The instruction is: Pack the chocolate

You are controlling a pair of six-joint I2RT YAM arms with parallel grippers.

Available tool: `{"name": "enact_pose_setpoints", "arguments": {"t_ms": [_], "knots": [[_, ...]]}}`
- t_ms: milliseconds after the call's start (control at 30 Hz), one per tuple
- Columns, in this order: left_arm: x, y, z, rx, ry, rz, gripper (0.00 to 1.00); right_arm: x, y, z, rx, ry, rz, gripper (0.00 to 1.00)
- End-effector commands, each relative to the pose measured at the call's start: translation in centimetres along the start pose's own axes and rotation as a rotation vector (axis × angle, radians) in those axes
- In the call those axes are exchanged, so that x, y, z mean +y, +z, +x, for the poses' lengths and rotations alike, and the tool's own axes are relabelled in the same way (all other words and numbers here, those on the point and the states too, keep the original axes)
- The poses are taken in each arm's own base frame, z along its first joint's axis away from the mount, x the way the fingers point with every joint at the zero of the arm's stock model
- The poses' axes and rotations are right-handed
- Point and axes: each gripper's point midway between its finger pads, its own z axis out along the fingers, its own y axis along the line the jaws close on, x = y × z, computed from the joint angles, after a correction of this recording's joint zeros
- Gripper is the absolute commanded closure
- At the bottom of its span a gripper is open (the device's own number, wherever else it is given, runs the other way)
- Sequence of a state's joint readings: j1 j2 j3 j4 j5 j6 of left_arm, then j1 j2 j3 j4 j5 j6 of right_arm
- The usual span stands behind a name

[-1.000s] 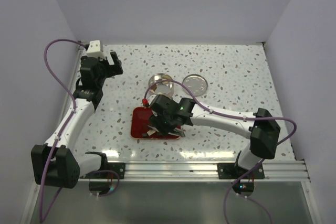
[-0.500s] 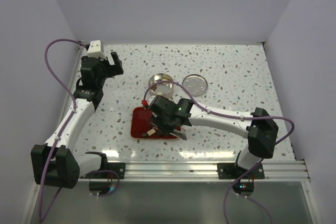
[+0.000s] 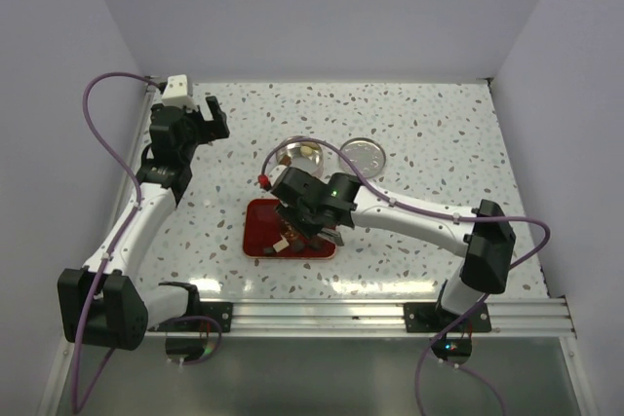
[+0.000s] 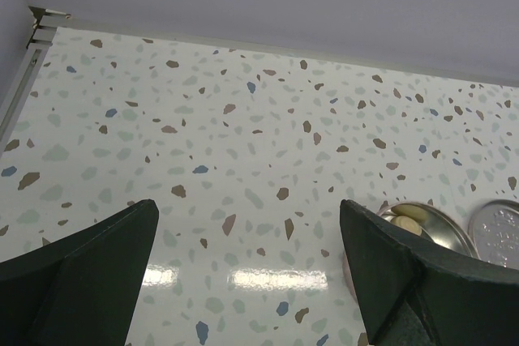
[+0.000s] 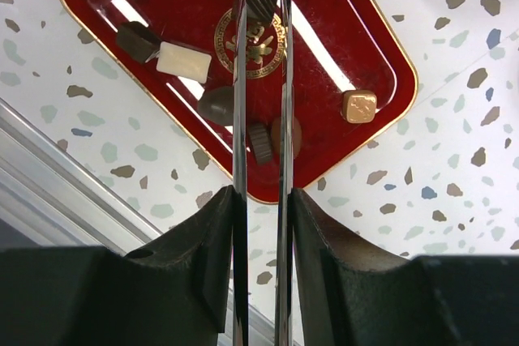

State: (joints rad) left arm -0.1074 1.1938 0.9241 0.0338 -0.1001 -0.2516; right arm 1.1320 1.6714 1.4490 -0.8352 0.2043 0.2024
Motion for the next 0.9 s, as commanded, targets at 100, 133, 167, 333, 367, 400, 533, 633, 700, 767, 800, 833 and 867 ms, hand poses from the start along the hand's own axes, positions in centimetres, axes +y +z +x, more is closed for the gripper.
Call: {"name": "enact_pose_setpoints", "arguments": {"t_ms": [100,133,167,333,367,400,533,633,700,767,800,833,867], "knots": [[-0.9,-0.3,-2.5,-0.058,-0.015,0.021,0.00,-2.9,-1.2,-2.0,-0.047,0.003,0.073,0.65],[-0.9,-0.3,-2.4,-0.056,-0.015,0.020,0.00,-3.4,-1.3,-2.3,-0.056,0.007,0.081,0.65],[-0.9,-0.4,-2.6,-0.060,-0.017,0.023,0.00,-4.1,-1.3,-2.6,-0.062,0.018,0.093,0.65],[-0.8,-0.4,-2.5,-0.058,-0.014,0.019,0.00,-7.2,-2.6,-4.8,-0.140,0.081,0.114,0.65],[-0.8,-0.4,-2.6,-0.060,-0.015,0.019,0.00,-7.8,-2.8,-5.1,-0.149,0.091,0.120,0.65],[-0.8,-0.4,-2.6,-0.060,-0.015,0.019,0.00,-8.2,-3.0,-5.4,-0.161,0.098,0.125,0.65],[-0.8,-0.4,-2.6,-0.060,-0.012,0.018,0.00,-11.0,-3.1,-6.4,-0.196,0.138,0.163,0.65],[-0.8,-0.3,-2.5,-0.057,-0.012,0.016,0.00,-12.2,-2.7,-7.0,-0.209,0.157,0.170,0.65],[-0.6,-0.3,-2.5,-0.059,-0.011,0.010,0.00,-12.8,-2.5,-7.5,-0.215,0.161,0.178,0.65],[-0.7,-0.3,-2.6,-0.059,-0.011,0.010,0.00,-13.6,-2.4,-8.0,-0.224,0.167,0.185,0.65],[-0.6,-0.3,-2.4,-0.055,-0.009,0.006,0.00,-13.7,-2.4,-8.5,-0.234,0.167,0.183,0.65],[-0.6,-0.2,-2.4,-0.055,-0.009,0.004,0.00,-14.2,-2.4,-8.7,-0.238,0.170,0.186,0.65],[-0.6,-0.2,-2.4,-0.054,-0.007,0.004,0.00,-14.3,-2.5,-9.0,-0.244,0.171,0.185,0.65]]}}
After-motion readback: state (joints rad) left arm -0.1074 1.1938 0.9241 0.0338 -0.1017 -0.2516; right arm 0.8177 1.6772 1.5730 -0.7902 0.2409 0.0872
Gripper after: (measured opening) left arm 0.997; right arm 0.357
